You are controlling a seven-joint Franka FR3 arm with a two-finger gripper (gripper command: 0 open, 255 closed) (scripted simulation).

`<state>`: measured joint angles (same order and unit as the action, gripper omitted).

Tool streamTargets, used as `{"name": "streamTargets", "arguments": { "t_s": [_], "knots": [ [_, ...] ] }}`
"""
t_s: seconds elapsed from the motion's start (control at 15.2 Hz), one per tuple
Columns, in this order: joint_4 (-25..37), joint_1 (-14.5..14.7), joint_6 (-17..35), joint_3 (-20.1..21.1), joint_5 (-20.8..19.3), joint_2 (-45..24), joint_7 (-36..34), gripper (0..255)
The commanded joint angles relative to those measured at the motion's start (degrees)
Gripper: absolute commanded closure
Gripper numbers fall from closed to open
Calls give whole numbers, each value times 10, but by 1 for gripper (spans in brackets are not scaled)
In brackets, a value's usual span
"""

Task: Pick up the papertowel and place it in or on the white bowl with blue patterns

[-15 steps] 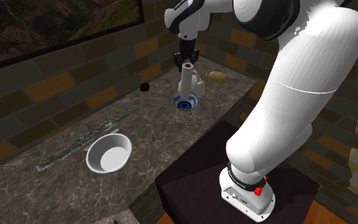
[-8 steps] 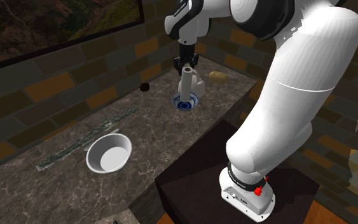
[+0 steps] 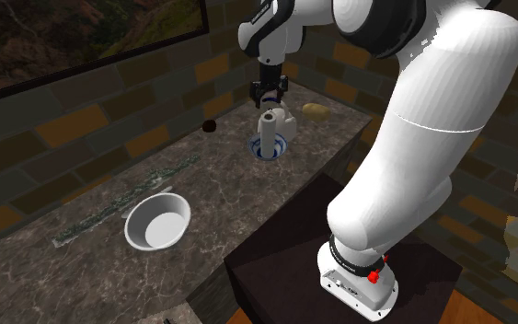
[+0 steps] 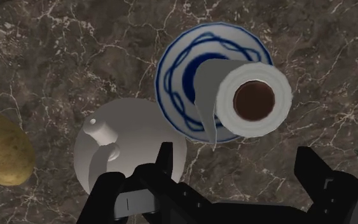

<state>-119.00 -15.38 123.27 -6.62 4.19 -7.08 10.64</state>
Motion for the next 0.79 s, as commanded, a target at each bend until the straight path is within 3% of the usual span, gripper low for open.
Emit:
{"name": "streamTargets", "arguments": {
  "t_s": [0.0,0.26,0.73],
  "knots": [
    [0,0,0,0,0,0,0,0],
    [43,-1,-69,-2,-6,27,-4,0],
    [43,-1,-69,-2,-6,27,-4,0]
  ]
}}
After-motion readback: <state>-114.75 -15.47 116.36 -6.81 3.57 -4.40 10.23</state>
